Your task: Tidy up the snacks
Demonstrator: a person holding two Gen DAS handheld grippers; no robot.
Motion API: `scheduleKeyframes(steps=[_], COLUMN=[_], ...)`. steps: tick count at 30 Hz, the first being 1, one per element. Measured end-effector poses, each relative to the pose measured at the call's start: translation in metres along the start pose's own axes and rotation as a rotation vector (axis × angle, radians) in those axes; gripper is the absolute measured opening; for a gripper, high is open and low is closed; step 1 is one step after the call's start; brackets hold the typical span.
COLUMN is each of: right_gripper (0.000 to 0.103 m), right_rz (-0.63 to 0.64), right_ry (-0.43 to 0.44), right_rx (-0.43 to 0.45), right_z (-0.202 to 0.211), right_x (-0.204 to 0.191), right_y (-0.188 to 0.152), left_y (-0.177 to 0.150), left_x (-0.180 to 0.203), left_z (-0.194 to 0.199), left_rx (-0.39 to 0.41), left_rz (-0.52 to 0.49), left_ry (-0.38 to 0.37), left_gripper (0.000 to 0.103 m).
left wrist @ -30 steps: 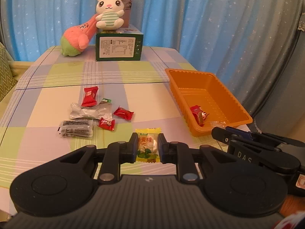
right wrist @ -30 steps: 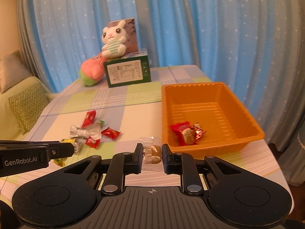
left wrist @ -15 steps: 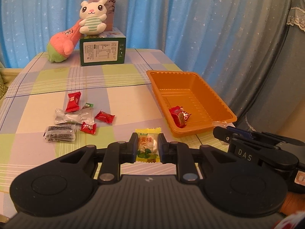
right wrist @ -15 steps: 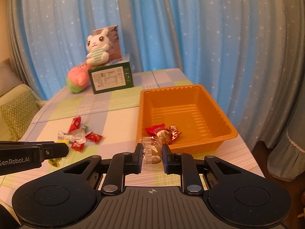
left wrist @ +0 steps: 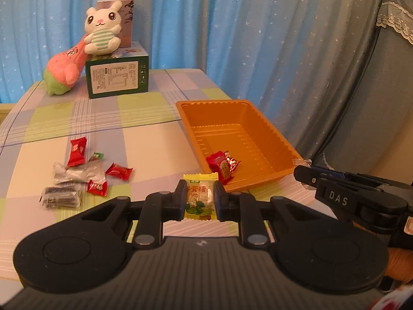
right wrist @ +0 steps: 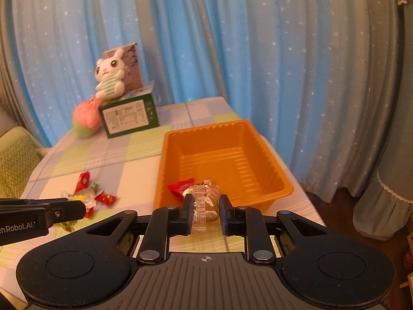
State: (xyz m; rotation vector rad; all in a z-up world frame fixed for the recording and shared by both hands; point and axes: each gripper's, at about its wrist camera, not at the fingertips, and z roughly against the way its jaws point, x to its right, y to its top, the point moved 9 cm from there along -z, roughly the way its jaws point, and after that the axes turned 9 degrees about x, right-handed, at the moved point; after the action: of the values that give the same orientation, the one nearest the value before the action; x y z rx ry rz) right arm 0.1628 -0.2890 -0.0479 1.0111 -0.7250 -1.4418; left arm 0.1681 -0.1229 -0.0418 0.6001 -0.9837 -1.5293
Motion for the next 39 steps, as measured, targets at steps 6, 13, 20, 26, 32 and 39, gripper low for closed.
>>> scheduleKeyframes(steps=[6,13,20,26,32,39], right_gripper=[0.021,0.021,0.021,0.021,0.021,0.021], right_rz=[-0.022,-0.024,-0.025,-0.023,-0.027,-0.032], right_ry=[-0.006,-0.013,-0.002,0.0,-0.007,-0.01], right_rx=[-0.014,-0.035,-0.06,-0.072,-0.085,-0.106], right_z=[-0.006,-0.025,-0.052,-0.076,-0.096,-0.11], right_x=[0.025,0.047,0.06,0.066,0.071,0.075], right_y=[0.017,0.025,0.028,0.03,0.028,0.022], left_y=[0.013,0.017,0.018,0.02,0.02,0.015], left_x=[0.017,0.035,0.047,0.049,0.051,0.049], left_z=[-0.019,-0.052,-0.086,-0.116,-0.141,-0.157], left_rx=[0.003,-0.025,-0.056,-0.077,-0.094,-0.111], left_rz=[-0.021,-0.034,-0.043,-0.04,-0.023,-0.006], left_ry=[-0.035,-0.078,-0.119,-0.135,-0.148,-0.155], left_gripper=[0.019,0.019,0.019,0.019,0.019,0.027])
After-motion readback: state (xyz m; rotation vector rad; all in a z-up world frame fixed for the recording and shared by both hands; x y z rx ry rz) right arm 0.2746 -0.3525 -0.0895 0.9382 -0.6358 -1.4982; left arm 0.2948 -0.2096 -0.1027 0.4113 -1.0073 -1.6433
